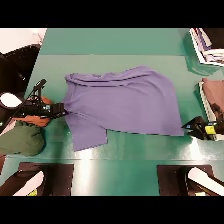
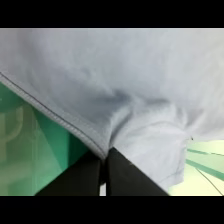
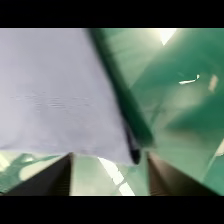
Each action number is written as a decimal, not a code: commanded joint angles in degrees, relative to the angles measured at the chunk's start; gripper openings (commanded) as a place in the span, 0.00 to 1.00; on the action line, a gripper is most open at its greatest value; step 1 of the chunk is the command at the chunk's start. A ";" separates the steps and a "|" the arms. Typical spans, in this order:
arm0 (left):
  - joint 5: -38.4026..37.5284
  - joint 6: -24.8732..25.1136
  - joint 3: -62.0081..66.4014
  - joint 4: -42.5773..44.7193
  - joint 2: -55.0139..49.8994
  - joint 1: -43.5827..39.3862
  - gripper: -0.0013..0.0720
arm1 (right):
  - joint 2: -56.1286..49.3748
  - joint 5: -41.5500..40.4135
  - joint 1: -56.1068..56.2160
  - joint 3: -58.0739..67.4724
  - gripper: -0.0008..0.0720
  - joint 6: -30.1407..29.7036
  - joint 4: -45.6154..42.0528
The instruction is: Fold the shirts.
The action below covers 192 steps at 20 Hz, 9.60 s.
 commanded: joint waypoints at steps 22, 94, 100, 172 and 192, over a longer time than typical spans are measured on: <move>-10.01 -6.01 75.93 4.52 11.32 0.02 0.05 | 21.70 -7.23 16.20 65.29 0.03 2.27 -5.64; 9.07 -9.46 -20.13 -5.33 5.77 -13.07 0.05 | -0.46 -3.17 19.19 24.74 0.44 6.16 -5.57; 3.74 -7.43 -13.53 -5.07 5.79 -13.07 0.05 | 4.09 -1.14 5.84 10.75 0.58 5.99 -14.99; 10.58 -8.39 39.32 -2.58 -38.84 -29.00 0.05 | -20.33 3.32 18.43 37.90 0.03 -10.25 18.01; 0.66 -7.96 51.49 10.51 -41.94 -26.27 0.05 | -18.53 -5.55 55.98 61.81 0.03 -2.62 24.11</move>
